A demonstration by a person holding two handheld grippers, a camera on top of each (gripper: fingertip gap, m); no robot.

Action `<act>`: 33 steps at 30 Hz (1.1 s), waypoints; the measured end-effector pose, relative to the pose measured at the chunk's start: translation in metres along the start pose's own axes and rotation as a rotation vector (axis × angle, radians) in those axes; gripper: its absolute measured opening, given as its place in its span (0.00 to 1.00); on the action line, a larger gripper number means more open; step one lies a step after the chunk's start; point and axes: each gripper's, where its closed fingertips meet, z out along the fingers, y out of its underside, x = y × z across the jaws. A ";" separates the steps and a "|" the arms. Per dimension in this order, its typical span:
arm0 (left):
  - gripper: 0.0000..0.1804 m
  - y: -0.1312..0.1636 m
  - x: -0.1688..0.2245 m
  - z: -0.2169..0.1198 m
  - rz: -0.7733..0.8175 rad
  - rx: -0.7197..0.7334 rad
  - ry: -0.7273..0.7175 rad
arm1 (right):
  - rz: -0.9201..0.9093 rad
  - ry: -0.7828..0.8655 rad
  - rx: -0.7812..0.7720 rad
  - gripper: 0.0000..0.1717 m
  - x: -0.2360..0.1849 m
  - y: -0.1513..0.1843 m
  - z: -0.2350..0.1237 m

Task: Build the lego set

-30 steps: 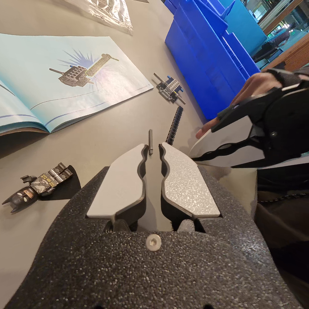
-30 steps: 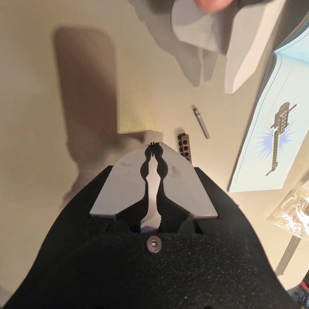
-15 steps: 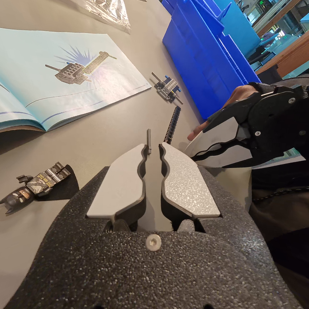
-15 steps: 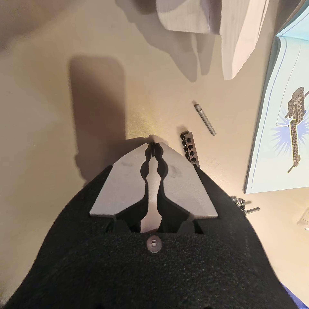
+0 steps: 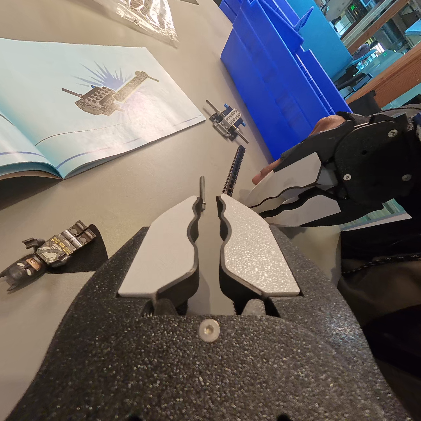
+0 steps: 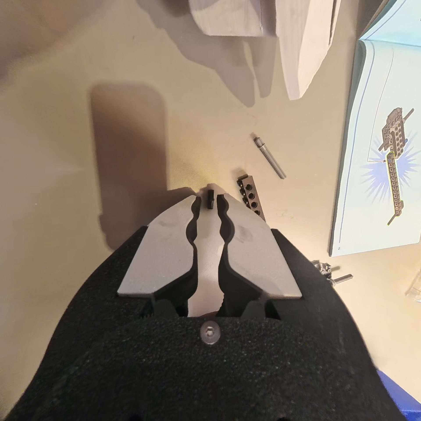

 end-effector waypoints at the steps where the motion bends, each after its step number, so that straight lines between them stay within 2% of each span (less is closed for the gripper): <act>1: 0.08 0.000 0.000 0.000 0.001 -0.001 0.000 | 0.005 -0.001 -0.002 0.09 0.000 0.001 0.000; 5: 0.08 0.000 0.001 0.000 0.009 -0.002 0.003 | 0.066 -0.045 0.011 0.11 -0.007 0.003 -0.008; 10: 0.08 -0.001 0.002 0.000 0.012 0.005 0.015 | 0.205 -0.090 0.105 0.11 -0.006 -0.001 -0.037; 19: 0.08 0.000 0.003 0.002 0.041 -0.004 0.005 | 0.322 -0.140 0.244 0.11 -0.012 -0.009 -0.083; 24: 0.08 0.000 0.004 0.002 0.051 -0.006 0.007 | 0.348 -0.097 0.346 0.11 0.004 -0.009 -0.125; 28: 0.08 0.000 0.006 0.002 0.081 -0.009 0.005 | 0.348 0.064 0.336 0.11 0.044 0.028 -0.157; 33: 0.08 -0.001 0.008 0.002 0.115 -0.001 0.012 | 0.364 0.151 0.222 0.11 0.080 0.112 -0.174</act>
